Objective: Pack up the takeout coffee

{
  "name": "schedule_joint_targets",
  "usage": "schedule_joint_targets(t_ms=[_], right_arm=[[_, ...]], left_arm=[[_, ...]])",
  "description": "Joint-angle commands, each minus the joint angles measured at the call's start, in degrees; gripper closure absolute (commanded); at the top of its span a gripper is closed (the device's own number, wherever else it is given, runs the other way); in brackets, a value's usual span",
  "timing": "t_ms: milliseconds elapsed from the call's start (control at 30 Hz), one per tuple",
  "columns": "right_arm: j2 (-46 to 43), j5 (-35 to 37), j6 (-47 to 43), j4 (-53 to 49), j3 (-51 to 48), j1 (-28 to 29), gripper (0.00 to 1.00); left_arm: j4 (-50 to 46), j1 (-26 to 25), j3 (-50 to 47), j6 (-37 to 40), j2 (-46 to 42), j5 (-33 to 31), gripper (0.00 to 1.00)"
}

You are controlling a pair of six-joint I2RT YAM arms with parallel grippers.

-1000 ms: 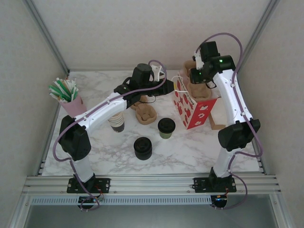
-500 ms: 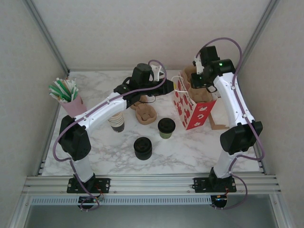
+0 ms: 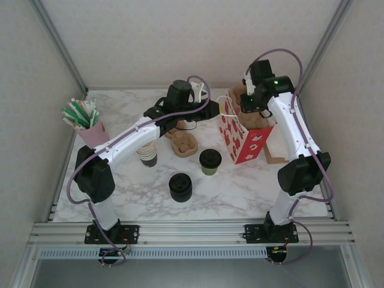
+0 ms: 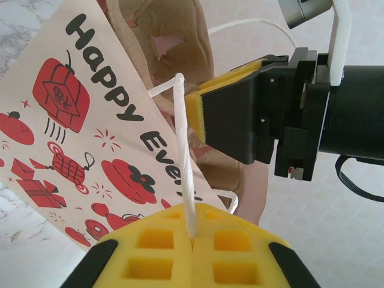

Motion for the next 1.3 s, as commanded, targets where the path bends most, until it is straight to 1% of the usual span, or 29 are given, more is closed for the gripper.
schedule_joint_targets(t_ms=[0, 167, 267, 433, 567, 767, 1133, 1267], right_arm=[[-0.5, -0.1, 0.3, -1.8, -2.0, 1.1, 0.73], [-3.8, 0.0, -0.1, 0.4, -3.4, 2.3, 0.73], [-3.8, 0.7, -0.1, -0.1, -3.1, 2.3, 0.73], [-3.3, 4.9, 0.0, -0.5, -4.5, 2.4, 0.74], [-5.0, 6.3, -0.4, 1.2, -5.7, 2.9, 0.74], [-4.9, 9.6, -1.4, -0.4, -3.7, 5.2, 0.73], [-7.1, 15.2, -1.9, 1.3, -4.6, 7.6, 0.74], [-7.1, 14.1, -1.9, 0.8, -3.9, 7.7, 0.74]], left_arm=[[-0.3, 0.7, 0.4, 0.9, -2.0, -0.4, 1.0], [-0.3, 0.8, 0.4, 0.9, -2.0, -0.3, 1.0], [-0.3, 0.9, 0.3, 0.9, -2.0, -0.3, 1.0], [-0.2, 0.9, 0.2, 1.0, -2.1, -0.2, 1.0], [-0.4, 1.0, 0.2, 1.1, -2.2, -0.2, 1.0], [-0.2, 1.0, -0.1, 1.0, -2.4, -0.2, 1.0], [-0.1, 1.1, -1.0, 1.1, -3.2, -0.2, 1.0], [0.2, 1.1, -1.4, 0.9, -3.6, -0.3, 1.0]])
